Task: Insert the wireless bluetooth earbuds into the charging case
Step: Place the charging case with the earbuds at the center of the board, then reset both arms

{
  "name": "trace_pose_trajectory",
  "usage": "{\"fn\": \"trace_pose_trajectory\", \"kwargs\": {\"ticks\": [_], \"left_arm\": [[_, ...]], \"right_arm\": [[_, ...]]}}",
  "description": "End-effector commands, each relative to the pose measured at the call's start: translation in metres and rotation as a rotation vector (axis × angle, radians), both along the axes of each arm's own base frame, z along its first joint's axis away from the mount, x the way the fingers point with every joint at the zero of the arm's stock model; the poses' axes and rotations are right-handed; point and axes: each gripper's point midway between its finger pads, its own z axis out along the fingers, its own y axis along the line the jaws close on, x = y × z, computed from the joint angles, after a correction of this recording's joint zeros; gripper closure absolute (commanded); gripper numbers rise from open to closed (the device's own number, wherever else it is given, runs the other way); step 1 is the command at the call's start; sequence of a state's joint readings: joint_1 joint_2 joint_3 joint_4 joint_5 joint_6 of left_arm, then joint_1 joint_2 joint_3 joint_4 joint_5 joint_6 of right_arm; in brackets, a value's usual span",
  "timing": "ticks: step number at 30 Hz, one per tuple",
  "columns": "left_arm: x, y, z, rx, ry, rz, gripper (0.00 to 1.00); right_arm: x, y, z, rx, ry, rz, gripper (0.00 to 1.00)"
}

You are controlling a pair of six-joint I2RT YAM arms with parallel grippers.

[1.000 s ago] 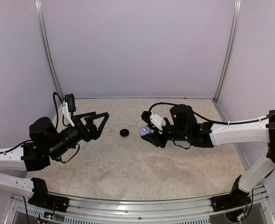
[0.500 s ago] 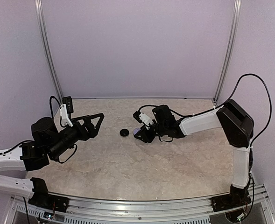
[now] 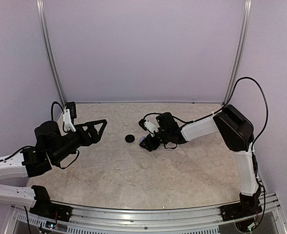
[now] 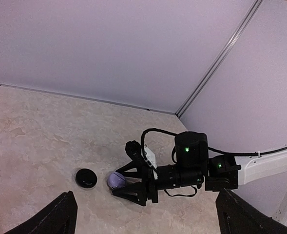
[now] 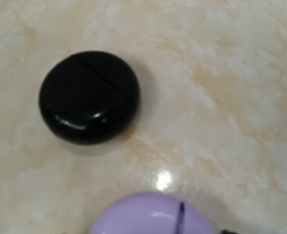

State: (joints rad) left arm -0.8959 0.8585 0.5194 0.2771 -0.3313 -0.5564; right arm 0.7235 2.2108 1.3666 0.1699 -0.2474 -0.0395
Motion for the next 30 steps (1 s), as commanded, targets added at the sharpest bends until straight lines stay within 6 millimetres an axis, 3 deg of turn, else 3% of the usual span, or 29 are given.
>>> {"fn": "trace_pose_trajectory", "kwargs": {"ticks": [1,5,10,15,19,24,30], "left_arm": [[0.005,0.0,-0.008,0.005,0.049,-0.007,0.01],[0.013,-0.003,-0.009,0.029,0.092,-0.008,0.01],[0.027,-0.01,-0.008,0.101,0.151,0.001,0.01],[0.047,-0.009,-0.01,0.201,0.231,0.046,0.01],[0.058,-0.001,-0.003,0.244,0.238,0.086,0.01],[0.065,0.02,-0.001,0.244,0.249,0.158,0.01],[0.061,0.024,-0.036,0.229,0.301,0.17,0.01]], "right_arm": [[0.009,0.001,0.007,0.005,-0.012,-0.012,0.25],[0.008,-0.002,0.033,0.019,-0.033,-0.018,0.14],[-0.003,-0.013,0.098,0.071,-0.103,-0.026,0.08],[-0.026,-0.04,0.154,0.102,-0.15,-0.052,0.02],[-0.048,-0.074,0.191,0.143,-0.187,-0.11,0.01],[-0.072,-0.124,0.222,0.205,-0.19,-0.26,0.01],[-0.099,-0.167,0.223,0.264,-0.171,-0.393,0.0]]}}
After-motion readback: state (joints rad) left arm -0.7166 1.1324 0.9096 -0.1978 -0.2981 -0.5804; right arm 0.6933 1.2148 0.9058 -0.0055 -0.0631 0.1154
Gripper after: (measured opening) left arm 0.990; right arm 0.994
